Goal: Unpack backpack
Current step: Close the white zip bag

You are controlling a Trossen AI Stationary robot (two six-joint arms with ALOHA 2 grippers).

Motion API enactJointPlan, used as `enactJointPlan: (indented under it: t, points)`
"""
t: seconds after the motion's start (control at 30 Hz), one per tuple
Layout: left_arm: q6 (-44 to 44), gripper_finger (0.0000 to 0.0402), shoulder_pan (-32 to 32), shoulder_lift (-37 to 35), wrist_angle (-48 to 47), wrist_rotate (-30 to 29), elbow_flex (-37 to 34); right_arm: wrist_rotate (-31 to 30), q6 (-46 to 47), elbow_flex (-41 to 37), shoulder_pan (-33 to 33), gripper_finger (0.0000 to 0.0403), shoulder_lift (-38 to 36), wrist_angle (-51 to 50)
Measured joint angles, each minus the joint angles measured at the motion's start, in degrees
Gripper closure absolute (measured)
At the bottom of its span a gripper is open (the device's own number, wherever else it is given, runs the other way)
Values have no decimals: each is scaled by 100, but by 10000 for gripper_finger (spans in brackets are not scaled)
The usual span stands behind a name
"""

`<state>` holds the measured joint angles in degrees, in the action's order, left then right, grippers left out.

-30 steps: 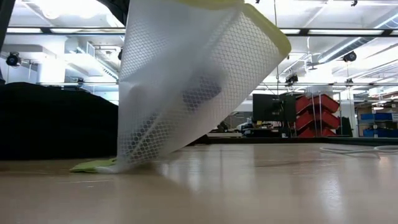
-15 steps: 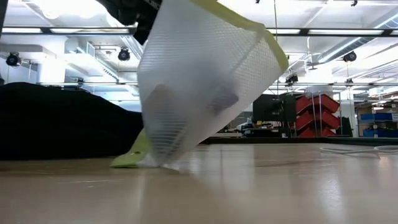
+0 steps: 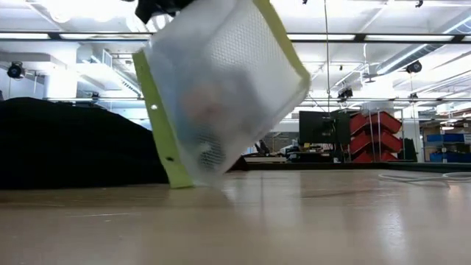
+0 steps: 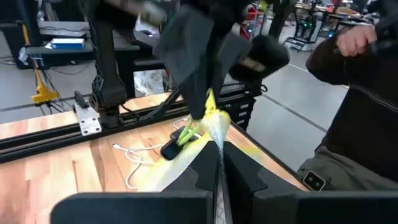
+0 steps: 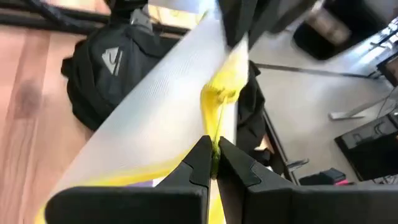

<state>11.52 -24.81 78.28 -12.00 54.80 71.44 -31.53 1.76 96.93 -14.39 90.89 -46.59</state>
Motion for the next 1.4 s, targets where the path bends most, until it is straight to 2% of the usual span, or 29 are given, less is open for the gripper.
enactJointPlan:
  t: [0.3, 0.5, 0.87, 1.13, 1.4]
  points:
    - [-30, 401, 353, -407, -652, -761, -12, 90, -173, 13, -39, 403, 9, -49]
    - [-52, 401, 392, -490, -703, -802, -157, 96, -1118, 22, -42, 403, 9, 605]
    - [-428, 401, 410, -462, -540, -1050, -10, 56, -2377, 605, 15, 403, 9, 1030]
    - [-460, 401, 425, -462, -313, -1097, 135, 64, -2685, 610, 99, 403, 9, 1176]
    - [-469, 401, 451, -453, -314, -1101, 168, 237, -2591, 606, 105, 403, 9, 1127]
